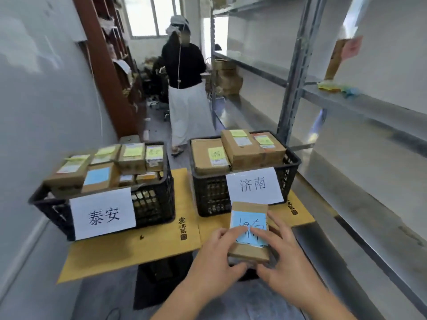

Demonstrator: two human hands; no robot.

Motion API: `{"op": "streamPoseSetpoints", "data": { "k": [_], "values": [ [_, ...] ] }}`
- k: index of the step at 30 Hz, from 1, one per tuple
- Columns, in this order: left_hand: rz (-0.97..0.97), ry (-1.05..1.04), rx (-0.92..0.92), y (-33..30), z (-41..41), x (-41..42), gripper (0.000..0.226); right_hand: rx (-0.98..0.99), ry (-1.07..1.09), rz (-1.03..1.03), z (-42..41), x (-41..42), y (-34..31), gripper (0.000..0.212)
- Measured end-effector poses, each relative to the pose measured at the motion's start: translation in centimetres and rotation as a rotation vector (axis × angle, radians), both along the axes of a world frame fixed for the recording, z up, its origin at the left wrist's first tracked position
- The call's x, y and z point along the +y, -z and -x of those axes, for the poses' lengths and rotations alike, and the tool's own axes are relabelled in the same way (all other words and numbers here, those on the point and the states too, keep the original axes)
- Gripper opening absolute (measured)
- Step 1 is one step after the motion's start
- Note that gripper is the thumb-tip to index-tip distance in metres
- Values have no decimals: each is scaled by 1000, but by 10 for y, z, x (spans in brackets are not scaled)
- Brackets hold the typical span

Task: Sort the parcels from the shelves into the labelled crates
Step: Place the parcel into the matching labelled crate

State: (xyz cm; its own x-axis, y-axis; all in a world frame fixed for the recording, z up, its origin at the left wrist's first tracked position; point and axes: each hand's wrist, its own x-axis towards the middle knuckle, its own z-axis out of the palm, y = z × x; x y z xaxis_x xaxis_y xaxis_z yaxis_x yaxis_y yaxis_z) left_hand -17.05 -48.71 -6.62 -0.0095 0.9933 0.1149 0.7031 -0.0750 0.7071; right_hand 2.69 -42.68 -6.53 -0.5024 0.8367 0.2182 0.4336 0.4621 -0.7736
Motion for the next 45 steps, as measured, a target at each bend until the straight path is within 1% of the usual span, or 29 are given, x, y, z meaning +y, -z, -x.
{"op": "streamPoseSetpoints", "data": {
  "k": [4, 7, 9, 11, 15, 20, 24, 29, 31, 35, 37, 39, 41, 45],
  "values": [
    [-9, -72, -9, -2, 35, 0, 67, -7, -116, -17, 44, 14, -8, 71],
    [-24, -129, -19, -4, 49, 10, 66, 4, -163, -27, 63, 32, -12, 71],
    [-47, -173, -20, -7, 55, 24, 63, -1, -184, -33, 72, 50, -14, 67],
    [-55, -200, -4, -9, 60, 42, 61, -23, -199, -28, 79, 72, -16, 63],
    [-50, -234, 41, -20, 66, 92, 61, -37, -209, -6, 86, 123, -19, 67],
    [-61, -275, 54, -31, 62, 161, 61, 1, -237, 38, 84, 196, -27, 61],
    [-64, -347, 85, -29, 62, 210, 65, 4, -263, 67, 88, 251, -23, 64],
    [-61, -419, 87, -28, 75, 249, 59, -34, -342, 23, 110, 303, -17, 66],
    [-54, -451, 81, -30, 84, 263, 61, -51, -367, 4, 119, 319, -19, 65],
    [-35, -492, 81, -27, 113, 291, 65, -157, -356, -53, 138, 354, -17, 68],
    [-30, -520, 64, -26, 128, 304, 67, -193, -309, -23, 145, 372, -14, 74],
    [-19, -533, 57, -23, 142, 317, 68, -244, -248, -13, 149, 389, -8, 75],
    [-7, -535, 28, -20, 155, 328, 67, -342, -191, -39, 154, 401, -1, 75],
    [6, -481, 9, -12, 181, 360, 65, -608, -111, -135, 168, 422, 12, 79]
  ]
}}
